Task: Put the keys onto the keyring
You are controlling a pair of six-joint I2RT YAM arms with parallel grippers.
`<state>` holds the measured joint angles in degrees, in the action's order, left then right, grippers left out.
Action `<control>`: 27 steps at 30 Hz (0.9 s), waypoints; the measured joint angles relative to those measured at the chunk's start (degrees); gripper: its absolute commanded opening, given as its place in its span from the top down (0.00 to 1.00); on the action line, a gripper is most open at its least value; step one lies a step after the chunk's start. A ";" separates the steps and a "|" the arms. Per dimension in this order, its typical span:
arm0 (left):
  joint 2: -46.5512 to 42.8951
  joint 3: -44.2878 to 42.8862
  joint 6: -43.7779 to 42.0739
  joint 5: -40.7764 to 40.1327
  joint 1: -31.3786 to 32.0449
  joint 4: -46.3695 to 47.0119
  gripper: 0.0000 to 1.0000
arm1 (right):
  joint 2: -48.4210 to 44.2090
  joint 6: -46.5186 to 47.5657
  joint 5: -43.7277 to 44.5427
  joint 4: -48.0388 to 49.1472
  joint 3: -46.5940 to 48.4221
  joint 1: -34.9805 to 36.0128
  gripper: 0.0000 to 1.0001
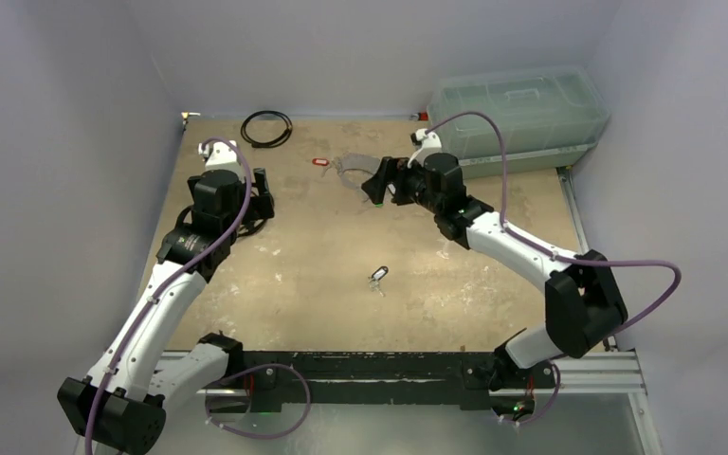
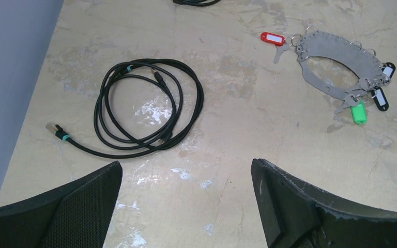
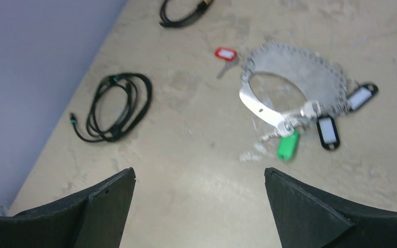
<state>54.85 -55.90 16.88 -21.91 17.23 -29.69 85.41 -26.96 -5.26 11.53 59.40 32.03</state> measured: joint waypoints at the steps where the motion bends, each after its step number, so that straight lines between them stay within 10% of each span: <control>1: 0.00 0.00 0.00 0.15 0.00 0.02 0.05 | -0.17 0.00 0.52 -0.57 -1.03 0.00 0.01; 16: 0.00 0.13 -0.07 3.58 -0.98 0.09 0.06 | -7.08 3.45 4.70 -4.66 -8.68 2.69 0.01; 27: 0.00 0.13 -0.04 7.02 -1.11 0.13 0.09 | 4.28 5.07 4.81 -3.50 -4.39 2.84 0.15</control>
<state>54.85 -55.77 16.84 -14.90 16.12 -29.56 89.69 -21.89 -0.45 8.03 55.00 34.87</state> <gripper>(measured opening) 0.924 0.926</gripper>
